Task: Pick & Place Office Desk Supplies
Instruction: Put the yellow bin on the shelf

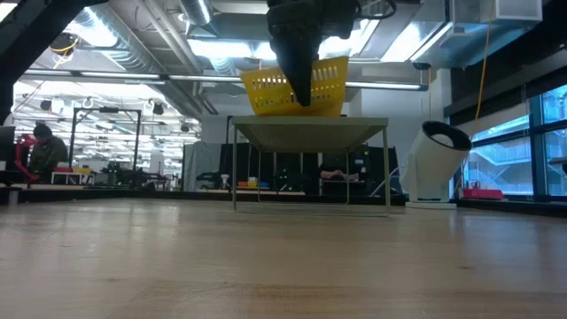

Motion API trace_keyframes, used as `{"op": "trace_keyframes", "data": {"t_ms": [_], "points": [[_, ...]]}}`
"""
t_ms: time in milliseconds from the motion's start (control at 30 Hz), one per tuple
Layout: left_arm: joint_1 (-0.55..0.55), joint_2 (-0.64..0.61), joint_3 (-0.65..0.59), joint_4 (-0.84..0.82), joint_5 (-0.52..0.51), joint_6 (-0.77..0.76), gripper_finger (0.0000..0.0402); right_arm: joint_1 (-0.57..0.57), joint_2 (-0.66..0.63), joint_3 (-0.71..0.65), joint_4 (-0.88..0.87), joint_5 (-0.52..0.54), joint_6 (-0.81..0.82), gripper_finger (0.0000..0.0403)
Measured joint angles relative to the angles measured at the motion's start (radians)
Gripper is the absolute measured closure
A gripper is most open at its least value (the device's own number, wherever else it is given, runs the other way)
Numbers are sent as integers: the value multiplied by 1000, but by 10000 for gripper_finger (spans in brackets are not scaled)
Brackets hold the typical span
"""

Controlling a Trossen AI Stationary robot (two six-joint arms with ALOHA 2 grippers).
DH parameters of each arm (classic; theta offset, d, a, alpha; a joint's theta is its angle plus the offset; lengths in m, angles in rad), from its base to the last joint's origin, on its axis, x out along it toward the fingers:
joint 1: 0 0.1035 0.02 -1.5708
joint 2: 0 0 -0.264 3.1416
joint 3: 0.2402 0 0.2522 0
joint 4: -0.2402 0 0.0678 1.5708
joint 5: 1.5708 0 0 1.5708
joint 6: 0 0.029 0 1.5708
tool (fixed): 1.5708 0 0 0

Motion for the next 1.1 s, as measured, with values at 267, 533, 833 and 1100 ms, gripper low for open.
{"op": "trace_keyframes", "data": {"t_ms": [267, 533, 833, 1100], "points": [[5, 18, 0, 4, 14, -2, 398, 0, 0, 0, 0, -13, 1, 395], [4, 34, 2, 3, 12, -11, 398, 0, 0, 0, 0, -13, 3, 396], [4, 35, 2, 3, 17, -36, 393, 0, 0, 0, 0, -13, -4, 396], [3, 37, 1, 0, 21, -74, 346, 0, 0, 0, 0, -21, -12, 396]]}}
